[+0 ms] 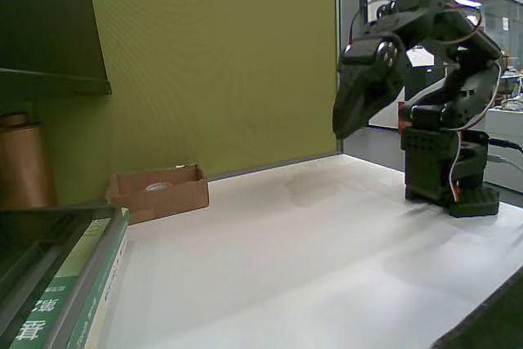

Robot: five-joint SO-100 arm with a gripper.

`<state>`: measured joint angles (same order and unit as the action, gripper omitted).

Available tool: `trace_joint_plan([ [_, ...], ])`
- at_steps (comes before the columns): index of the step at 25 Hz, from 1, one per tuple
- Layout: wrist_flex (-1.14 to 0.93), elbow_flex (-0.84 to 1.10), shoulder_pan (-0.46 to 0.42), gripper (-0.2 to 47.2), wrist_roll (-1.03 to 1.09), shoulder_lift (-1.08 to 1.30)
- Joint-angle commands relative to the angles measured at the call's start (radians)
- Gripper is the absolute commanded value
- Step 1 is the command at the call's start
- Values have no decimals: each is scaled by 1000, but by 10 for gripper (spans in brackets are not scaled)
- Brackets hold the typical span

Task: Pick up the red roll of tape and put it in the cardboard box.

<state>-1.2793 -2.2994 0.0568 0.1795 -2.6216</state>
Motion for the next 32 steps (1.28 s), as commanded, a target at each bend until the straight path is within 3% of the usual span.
trace_joint_plan([
  [1, -25, -49, -26, 1, 2, -84],
  [19, -20, -534, -179, 1, -98, -541],
  [32, 3, -721, -207, 1, -78, -696],
])
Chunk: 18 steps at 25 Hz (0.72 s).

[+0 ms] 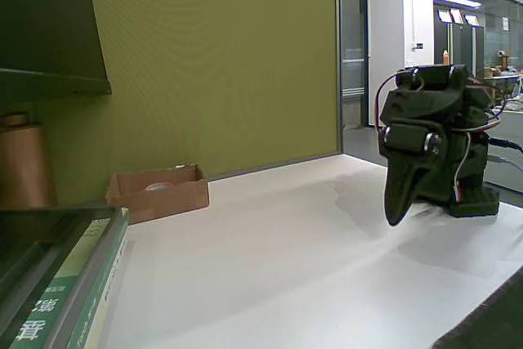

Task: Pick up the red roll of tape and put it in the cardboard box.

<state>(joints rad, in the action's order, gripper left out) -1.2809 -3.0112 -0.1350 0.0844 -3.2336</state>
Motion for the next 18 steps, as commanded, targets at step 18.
trace_joint_plan([
  [18, 9, -49, -67, 1, 25, -86],
])
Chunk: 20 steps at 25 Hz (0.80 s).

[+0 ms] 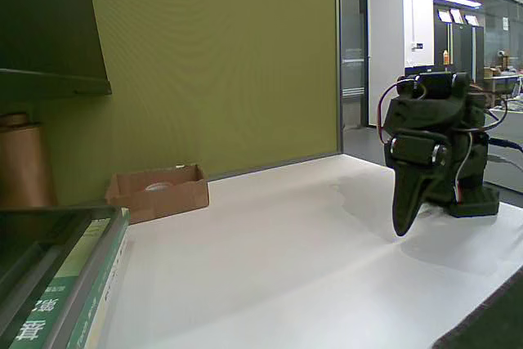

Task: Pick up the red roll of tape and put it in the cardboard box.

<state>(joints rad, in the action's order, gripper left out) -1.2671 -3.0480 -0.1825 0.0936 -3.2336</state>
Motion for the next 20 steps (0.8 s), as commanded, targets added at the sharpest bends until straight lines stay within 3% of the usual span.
trace_joint_plan([
  [1, -5, -12, -25, 1, 15, -86],
  [20, -5, -12, -37, 1, 11, -86],
])
